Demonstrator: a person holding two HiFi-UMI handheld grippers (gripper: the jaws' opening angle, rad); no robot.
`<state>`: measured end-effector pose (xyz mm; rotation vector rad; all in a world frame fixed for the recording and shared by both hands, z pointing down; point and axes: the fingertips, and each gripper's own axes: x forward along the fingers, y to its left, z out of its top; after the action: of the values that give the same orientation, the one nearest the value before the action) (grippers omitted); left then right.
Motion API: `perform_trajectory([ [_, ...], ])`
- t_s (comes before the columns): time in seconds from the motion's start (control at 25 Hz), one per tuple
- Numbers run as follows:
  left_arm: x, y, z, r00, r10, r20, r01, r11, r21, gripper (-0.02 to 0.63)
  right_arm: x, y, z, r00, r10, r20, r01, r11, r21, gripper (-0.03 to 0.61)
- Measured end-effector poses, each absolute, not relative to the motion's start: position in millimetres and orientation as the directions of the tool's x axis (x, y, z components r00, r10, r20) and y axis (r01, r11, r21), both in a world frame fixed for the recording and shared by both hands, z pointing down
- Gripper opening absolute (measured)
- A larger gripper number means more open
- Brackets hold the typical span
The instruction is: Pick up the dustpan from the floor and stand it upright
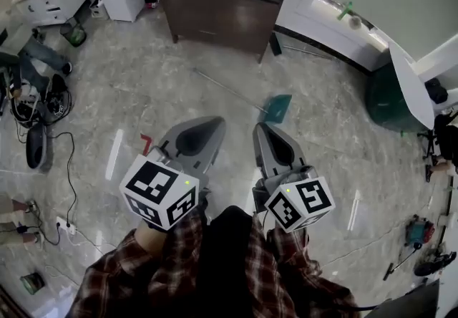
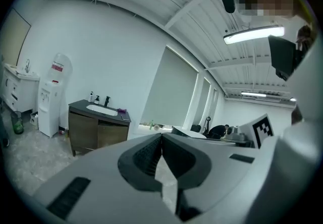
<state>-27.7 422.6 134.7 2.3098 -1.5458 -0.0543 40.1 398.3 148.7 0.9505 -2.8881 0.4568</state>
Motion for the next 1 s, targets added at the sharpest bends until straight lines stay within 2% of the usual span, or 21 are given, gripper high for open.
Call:
perform_trajectory([
  [0.2,-78,383,141,0.420,-0.890,0.177,-0.878,-0.349,0.329,0.012,1,359,151,-0.782,-0.599,0.173,-0.623,0.737,-0.262,0.011],
  [0.6,-125,263,175,0.425,-0.876,0.228,-0.872,-0.328,0.363,0.011,-18,224,183,-0.728,-0.650,0.216,-0.683,0.666,-0.300,0.011],
  [1.0,-164,63,178,0.344,-0.904,0.255,-0.898,-0.237,0.370,0.012,-63,15,184,-0.789,-0.567,0.237,-0.614,0.723,-0.316,0.011],
])
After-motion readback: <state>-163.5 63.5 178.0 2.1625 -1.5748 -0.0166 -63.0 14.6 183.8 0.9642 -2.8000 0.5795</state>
